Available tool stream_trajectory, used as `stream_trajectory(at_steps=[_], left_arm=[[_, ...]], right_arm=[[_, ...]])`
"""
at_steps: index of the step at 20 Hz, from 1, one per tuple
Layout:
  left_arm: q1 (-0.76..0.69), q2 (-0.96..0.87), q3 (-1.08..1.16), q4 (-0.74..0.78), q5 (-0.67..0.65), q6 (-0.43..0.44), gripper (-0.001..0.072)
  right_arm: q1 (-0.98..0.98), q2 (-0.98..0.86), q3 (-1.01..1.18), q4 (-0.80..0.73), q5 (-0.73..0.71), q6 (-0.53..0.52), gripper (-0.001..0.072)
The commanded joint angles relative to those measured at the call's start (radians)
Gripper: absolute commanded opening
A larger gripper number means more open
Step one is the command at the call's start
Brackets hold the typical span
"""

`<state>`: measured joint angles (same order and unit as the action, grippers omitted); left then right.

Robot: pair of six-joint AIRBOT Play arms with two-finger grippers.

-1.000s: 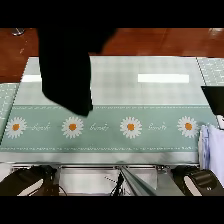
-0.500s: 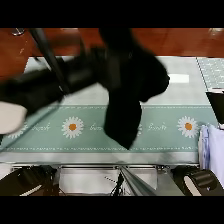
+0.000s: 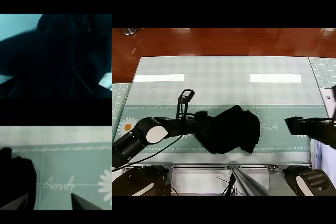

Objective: Fold the shirts.

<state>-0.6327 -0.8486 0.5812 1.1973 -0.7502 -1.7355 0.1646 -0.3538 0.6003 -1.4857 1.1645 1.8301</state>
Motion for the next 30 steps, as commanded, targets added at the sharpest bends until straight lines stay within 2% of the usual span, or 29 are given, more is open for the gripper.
stream_trajectory(at_steps=[1,3,5,6,7,8,10,11,13,15,19,20,21,22,25,30], left_arm=[[0.123,0.002,0.038,0.138,-0.205,0.018,0.0703],[0.245,0.010,0.133,0.264,-0.330,0.018,0.0703],[0.389,0.019,0.154,0.274,-0.289,-0.010,0.0702],[0.458,0.008,0.143,0.174,-0.253,-0.026,0.0699],[0.509,-0.019,0.134,0.029,-0.261,0.029,0.0699],[0.541,-0.067,0.123,-0.141,-0.315,0.154,0.0699],[0.544,-0.180,0.103,-0.365,-0.421,0.393,0.0699],[0.531,-0.229,0.100,-0.415,-0.425,0.471,0.0699],[0.481,-0.309,0.100,-0.439,-0.373,0.524,0.0699],[0.419,-0.377,0.101,-0.439,-0.305,0.548,0.0699],[0.313,-0.484,0.138,-0.438,-0.296,0.570,0.0695],[0.307,-0.497,0.148,-0.438,-0.296,0.575,0.0575],[0.308,-0.500,0.154,-0.438,-0.297,0.576,0.0147],[0.316,-0.497,0.159,-0.439,-0.296,0.586,0.0032],[0.337,-0.491,0.180,-0.439,-0.314,0.591,0.0033],[0.343,-0.488,0.187,-0.439,-0.324,0.590,0.0033]], right_arm=[[-0.054,-0.039,-0.097,-0.127,-0.051,0.096,0.0621],[-0.188,-0.080,-0.054,-0.246,-0.026,0.045,0.0621],[-0.373,-0.106,-0.056,-0.263,0.006,-0.013,0.0620],[-0.476,-0.119,-0.078,-0.177,0.011,-0.055,0.0621],[-0.563,-0.130,-0.111,-0.043,0.011,-0.120,0.0620],[-0.630,-0.143,-0.154,0.137,0.015,-0.192,0.0620],[-0.653,-0.153,-0.239,0.419,0.006,-0.303,0.0620],[-0.652,-0.157,-0.270,0.499,0.021,-0.345,0.0620],[-0.651,-0.162,-0.314,0.544,0.066,-0.390,0.0620],[-0.618,-0.162,-0.337,0.549,0.067,-0.386,0.0620],[-0.507,-0.187,-0.337,0.550,0.076,-0.379,0.0620],[-0.470,-0.215,-0.337,0.555,0.079,-0.370,0.0620],[-0.426,-0.247,-0.337,0.565,0.085,-0.370,0.0620],[-0.375,-0.282,-0.337,0.568,0.084,-0.368,0.0620],[-0.189,-0.403,-0.336,0.623,0.013,-0.357,0.0620],[0.011,-0.610,-0.310,0.811,-0.278,-0.400,0.0620]])
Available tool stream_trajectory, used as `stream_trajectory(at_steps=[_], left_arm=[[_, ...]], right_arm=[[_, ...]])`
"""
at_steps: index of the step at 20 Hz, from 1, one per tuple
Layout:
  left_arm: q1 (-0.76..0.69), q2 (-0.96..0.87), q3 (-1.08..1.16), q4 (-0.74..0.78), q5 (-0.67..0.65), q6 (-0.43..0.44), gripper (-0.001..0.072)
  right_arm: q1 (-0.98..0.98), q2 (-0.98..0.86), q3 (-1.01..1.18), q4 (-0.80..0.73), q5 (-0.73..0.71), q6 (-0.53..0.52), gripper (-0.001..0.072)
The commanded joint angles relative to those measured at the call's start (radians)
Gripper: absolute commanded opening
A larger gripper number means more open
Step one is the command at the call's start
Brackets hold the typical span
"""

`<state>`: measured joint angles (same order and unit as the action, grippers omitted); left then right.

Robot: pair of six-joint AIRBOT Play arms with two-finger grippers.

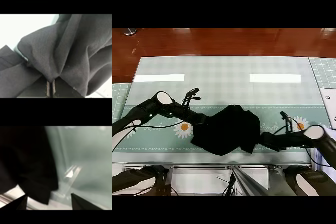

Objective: Fold the shirts.

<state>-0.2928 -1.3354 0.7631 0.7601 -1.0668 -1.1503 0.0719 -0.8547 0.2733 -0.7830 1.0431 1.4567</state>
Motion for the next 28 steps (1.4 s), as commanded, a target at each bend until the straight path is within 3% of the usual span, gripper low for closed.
stream_trajectory(at_steps=[1,3,4,5,6,8,10,13,16,20,23,28], left_arm=[[0.003,-0.001,0.005,-0.002,-0.008,0.003,0.0033],[0.006,-0.001,0.007,-0.037,0.014,-0.029,0.0032],[0.015,-0.001,0.017,-0.105,0.038,-0.037,0.0032],[0.027,0.000,0.040,-0.184,0.042,-0.035,0.0032],[0.035,0.007,0.074,-0.233,0.033,-0.021,0.0032],[0.055,0.050,0.182,-0.248,0.019,-0.002,0.0032],[0.090,0.115,0.330,-0.248,0.034,-0.003,0.0032],[0.152,0.234,0.567,-0.246,0.160,-0.034,0.0032],[0.213,0.369,0.710,-0.241,0.296,-0.043,0.0031],[0.281,0.572,0.739,-0.082,0.328,-0.164,0.0031],[0.288,0.734,0.739,0.062,0.228,-0.226,0.0031],[0.288,0.881,0.655,0.139,-0.249,-0.368,0.0032]], right_arm=[[0.121,-0.154,0.039,0.141,-0.182,-0.051,0.0620],[0.154,-0.236,0.097,0.201,-0.199,-0.117,0.0591],[0.173,-0.274,0.131,0.213,-0.203,-0.141,0.0466],[0.189,-0.312,0.179,0.213,-0.174,-0.159,0.0190],[0.194,-0.331,0.237,0.213,-0.107,-0.208,0.0029],[0.169,-0.319,0.411,0.142,0.045,-0.228,0.0025],[0.113,-0.279,0.655,-0.015,0.149,-0.127,0.0025],[0.023,-0.222,1.105,-0.193,0.217,-0.017,0.0025],[-0.008,-0.179,1.509,-0.276,0.301,0.008,0.0026],[-0.008,-0.046,1.705,-0.298,0.420,0.008,0.0026],[-0.008,0.084,1.704,-0.301,0.509,0.008,0.0025],[-0.008,0.182,1.654,-0.377,0.772,0.106,0.0026]])
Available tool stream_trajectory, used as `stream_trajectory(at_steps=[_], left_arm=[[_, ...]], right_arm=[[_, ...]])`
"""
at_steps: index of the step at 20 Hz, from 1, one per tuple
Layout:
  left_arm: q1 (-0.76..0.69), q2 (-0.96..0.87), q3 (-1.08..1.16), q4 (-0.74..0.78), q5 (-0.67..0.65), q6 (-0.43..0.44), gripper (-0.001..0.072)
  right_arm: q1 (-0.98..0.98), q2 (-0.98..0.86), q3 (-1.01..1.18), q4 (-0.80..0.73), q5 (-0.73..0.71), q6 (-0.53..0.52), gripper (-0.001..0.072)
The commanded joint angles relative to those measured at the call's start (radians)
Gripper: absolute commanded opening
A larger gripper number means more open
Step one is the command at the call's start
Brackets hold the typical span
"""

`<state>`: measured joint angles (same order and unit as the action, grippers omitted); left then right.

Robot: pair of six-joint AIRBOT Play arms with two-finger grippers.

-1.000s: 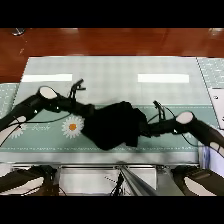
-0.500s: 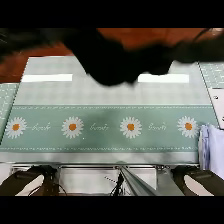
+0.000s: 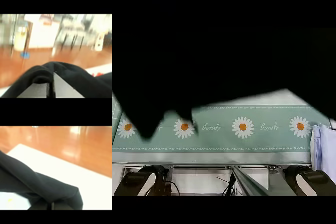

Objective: Fold the shirts.

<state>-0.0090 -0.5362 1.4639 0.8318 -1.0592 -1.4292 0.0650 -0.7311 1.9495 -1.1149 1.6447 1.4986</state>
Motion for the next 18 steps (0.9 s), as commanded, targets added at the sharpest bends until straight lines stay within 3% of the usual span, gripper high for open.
stream_trajectory(at_steps=[1,4,6,10,12,15,18], left_arm=[[0.004,0.097,-0.103,0.067,-0.340,-0.112,0.0032],[0.003,0.115,-0.337,0.064,-0.496,-0.121,0.0032],[0.002,0.110,-0.522,0.049,-0.469,-0.119,0.0032],[-0.008,0.039,-0.843,-0.061,-0.175,0.003,0.0032],[-0.051,-0.052,-0.909,-0.061,-0.010,0.035,0.0032],[-0.143,-0.237,-0.902,-0.062,0.200,0.065,0.0032],[-0.229,-0.423,-0.851,-0.065,0.360,0.065,0.0032]], right_arm=[[-0.001,0.081,-0.085,-0.043,0.202,0.090,0.0026],[-0.001,0.204,-0.417,-0.040,0.202,0.129,0.0025],[-0.001,0.290,-0.694,-0.043,0.135,0.147,0.0025],[-0.001,0.357,-1.189,-0.059,-0.149,0.148,0.0025],[-0.001,0.311,-1.336,-0.063,-0.369,0.174,0.0026],[-0.001,0.163,-1.376,-0.076,-0.655,0.164,0.0026],[-0.001,-0.012,-1.375,-0.066,-0.849,0.140,0.0025]])
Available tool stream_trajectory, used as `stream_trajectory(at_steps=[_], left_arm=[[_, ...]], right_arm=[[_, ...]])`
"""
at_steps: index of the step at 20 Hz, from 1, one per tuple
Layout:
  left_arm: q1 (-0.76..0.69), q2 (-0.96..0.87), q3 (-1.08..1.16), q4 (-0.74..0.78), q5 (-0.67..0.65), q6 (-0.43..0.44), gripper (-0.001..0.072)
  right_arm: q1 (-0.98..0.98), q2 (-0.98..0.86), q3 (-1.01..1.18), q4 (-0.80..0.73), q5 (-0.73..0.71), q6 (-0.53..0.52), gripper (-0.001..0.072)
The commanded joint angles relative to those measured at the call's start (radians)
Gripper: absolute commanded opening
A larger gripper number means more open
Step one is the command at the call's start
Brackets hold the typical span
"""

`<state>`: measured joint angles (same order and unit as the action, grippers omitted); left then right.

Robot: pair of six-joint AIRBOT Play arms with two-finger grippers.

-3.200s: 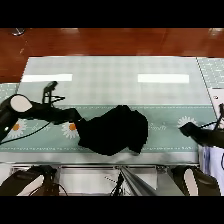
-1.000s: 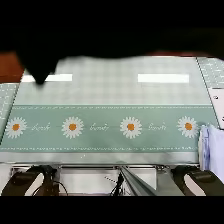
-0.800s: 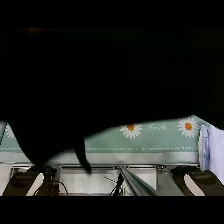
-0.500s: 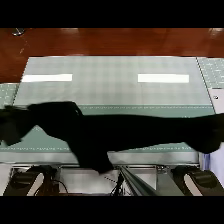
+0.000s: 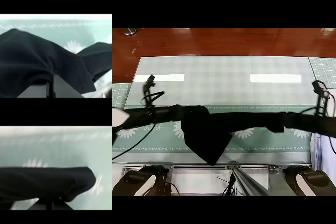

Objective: Fold the shirts.

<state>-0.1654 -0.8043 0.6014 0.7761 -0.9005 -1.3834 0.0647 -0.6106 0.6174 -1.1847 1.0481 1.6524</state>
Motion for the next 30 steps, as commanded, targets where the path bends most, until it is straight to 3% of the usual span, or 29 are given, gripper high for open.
stream_trajectory(at_steps=[1,3,4,5,6,7,8,11,13,15,17,19,21,23,29,30], left_arm=[[-0.093,-0.204,0.035,-0.014,0.229,0.019,0.0033],[-0.120,-0.284,0.095,-0.014,0.238,0.019,0.0035],[-0.127,-0.311,0.130,-0.014,0.231,0.019,0.0080],[-0.125,-0.325,0.161,-0.013,0.204,0.019,0.0359],[-0.113,-0.330,0.195,-0.008,0.164,0.019,0.0692],[-0.089,-0.329,0.229,0.021,0.109,0.022,0.0703],[-0.056,-0.328,0.268,0.074,0.018,0.022,0.0703],[0.091,-0.316,0.340,0.263,-0.328,0.022,0.0702],[0.189,-0.278,0.288,0.286,-0.428,0.021,0.0703],[0.232,-0.216,0.160,0.277,-0.427,0.016,0.0703],[0.233,-0.159,-0.007,0.209,-0.401,-0.004,0.0702],[0.230,-0.116,-0.160,0.063,-0.340,0.048,0.0703],[0.213,-0.101,-0.267,-0.095,-0.248,0.122,0.0703],[0.148,-0.108,-0.317,-0.202,-0.158,0.187,0.0702],[-0.123,-0.138,-0.311,-0.278,0.212,0.183,0.0696],[-0.143,-0.147,-0.301,-0.278,0.232,0.184,0.0617]], right_arm=[[0.000,-0.177,-0.043,0.020,-0.326,-0.014,0.0025],[-0.001,-0.235,-0.043,0.060,-0.512,-0.014,0.0024],[-0.001,-0.246,-0.036,0.075,-0.584,-0.014,0.0025],[-0.012,-0.253,-0.013,0.077,-0.616,-0.014,0.0027],[-0.038,-0.256,0.023,0.075,-0.612,-0.016,0.0163],[-0.074,-0.257,0.063,0.064,-0.590,-0.015,0.0457],[-0.127,-0.257,0.117,0.031,-0.531,-0.015,0.0575],[-0.321,-0.257,0.283,-0.185,-0.234,-0.018,0.0580],[-0.454,-0.254,0.312,-0.351,-0.026,-0.013,0.0580],[-0.554,-0.229,0.220,-0.434,0.049,0.039,0.0580],[-0.582,-0.183,0.050,-0.282,0.009,0.039,0.0580],[-0.549,-0.167,-0.093,-0.048,-0.025,-0.124,0.0580],[-0.508,-0.167,-0.158,0.073,-0.042,-0.183,0.0580],[-0.471,-0.168,-0.157,0.107,-0.043,-0.224,0.0580],[-0.454,-0.168,-0.157,0.147,-0.065,-0.219,0.0580],[-0.454,-0.173,-0.156,0.149,-0.076,-0.216,0.0580]])
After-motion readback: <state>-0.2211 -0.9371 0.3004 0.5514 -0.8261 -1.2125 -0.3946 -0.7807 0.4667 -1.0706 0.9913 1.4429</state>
